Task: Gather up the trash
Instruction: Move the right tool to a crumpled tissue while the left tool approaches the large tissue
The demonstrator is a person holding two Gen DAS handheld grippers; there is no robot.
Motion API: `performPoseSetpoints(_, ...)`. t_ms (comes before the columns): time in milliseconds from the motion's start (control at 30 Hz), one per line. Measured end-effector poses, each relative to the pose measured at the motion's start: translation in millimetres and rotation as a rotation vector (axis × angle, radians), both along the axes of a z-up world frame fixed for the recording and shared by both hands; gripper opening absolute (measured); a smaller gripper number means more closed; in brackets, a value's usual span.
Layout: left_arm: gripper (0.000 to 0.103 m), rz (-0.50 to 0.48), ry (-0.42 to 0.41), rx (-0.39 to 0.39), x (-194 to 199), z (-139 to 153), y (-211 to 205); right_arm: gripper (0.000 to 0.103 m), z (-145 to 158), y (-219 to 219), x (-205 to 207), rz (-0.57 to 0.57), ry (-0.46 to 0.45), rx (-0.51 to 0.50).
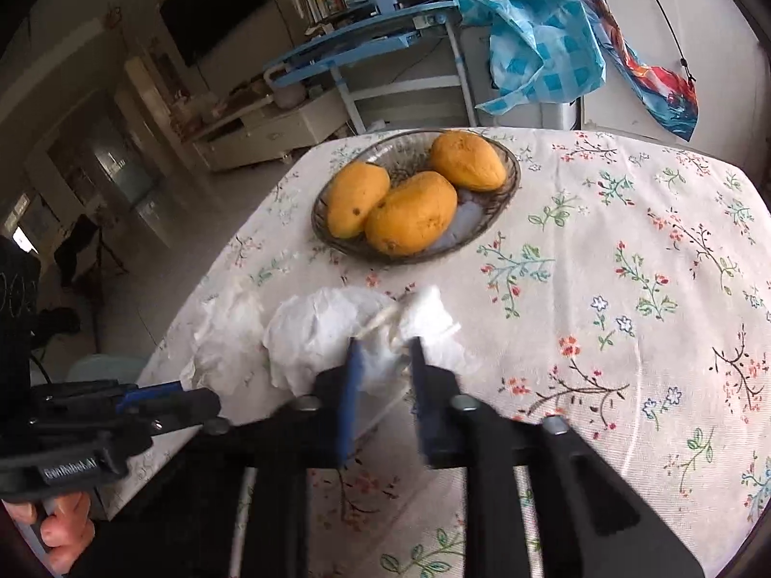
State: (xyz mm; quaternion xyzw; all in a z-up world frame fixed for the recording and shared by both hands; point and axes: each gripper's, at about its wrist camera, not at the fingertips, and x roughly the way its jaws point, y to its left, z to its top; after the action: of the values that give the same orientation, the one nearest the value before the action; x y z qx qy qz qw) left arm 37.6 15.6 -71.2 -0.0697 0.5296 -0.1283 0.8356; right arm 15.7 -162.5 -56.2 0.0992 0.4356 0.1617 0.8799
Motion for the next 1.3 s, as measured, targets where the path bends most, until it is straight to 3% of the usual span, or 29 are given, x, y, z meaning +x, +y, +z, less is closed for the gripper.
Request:
performPoseSetpoints(67,0.041,-0.010,-0.035,0.040,-2.1,5.9,-5.2,0.008,3.7,-4.3,-4.8,-0.004,-0.011,-0.013)
performPoseSetpoints(167,0.053,0.008,-0.077,0.087,-3.3,11.0,-5.7,0.005,11.2,-13.2,-11.4,-0.017,-0.030,-0.025)
performPoseSetpoints(367,0.053,-0.002,-0.083,0.151,-0.9,5.6,-16.4,0.005,18.1,-31.9,-25.2,-0.018,-0.025,-0.053)
performPoseSetpoints(400,0.051,-0.006,-0.087,0.164,-0.7,5.1,-19.3,0.005,18.0,-34.2,-26.6,-0.019,-0.018,-0.054)
performPoseSetpoints(467,0.020,-0.015,-0.080,0.161,-0.3,5.3,-22.4,0.005,17.2,-39.2,-28.5,-0.017,0.000,-0.053)
performPoseSetpoints(533,0.011,-0.017,-0.074,0.107,-3.3,9.8,-19.7,0.006,16.1,-46.8,-29.5,-0.028,0.016,-0.058)
performPoseSetpoints(633,0.009,-0.012,-0.088,0.040,-7.5,22.1,-16.8,0.007,13.9,-53.8,-29.5,-0.049,0.029,-0.056)
performPoseSetpoints(667,0.009,-0.013,-0.090,0.029,-7.8,24.4,-16.4,0.012,13.7,-55.7,-29.3,-0.057,0.028,-0.055)
performPoseSetpoints(733,0.009,-0.024,-0.085,0.021,-9.4,27.4,-16.3,0.028,14.0,-57.1,-28.5,-0.065,0.025,-0.047)
performPoseSetpoints(767,0.009,-0.031,-0.079,0.021,-9.2,26.9,-17.1,0.042,14.5,-55.8,-28.6,-0.068,0.019,-0.051)
performPoseSetpoints(800,0.009,-0.045,-0.061,0.026,-8.9,24.9,-19.0,0.046,15.2,-53.2,-28.8,-0.066,0.007,-0.059)
performPoseSetpoints(833,0.010,-0.045,-0.057,0.036,-8.8,23.6,-20.2,0.046,15.2,-50.0,-28.5,-0.054,0.002,-0.063)
performPoseSetpoints(900,0.022,-0.047,-0.051,0.058,-10.0,21.2,-22.0,0.047,13.4,-44.5,-27.4,-0.036,0.002,-0.075)
performPoseSetpoints(967,0.042,-0.036,-0.062,0.079,-11.1,22.2,-22.1,0.047,10.7,-40.3,-26.5,-0.026,0.004,-0.087)
performPoseSetpoints(1300,0.049,-0.031,-0.125,0.178,-14.0,28.6,-27.2,0.048,6.2,-40.4,-25.5,-0.025,0.011,-0.093)
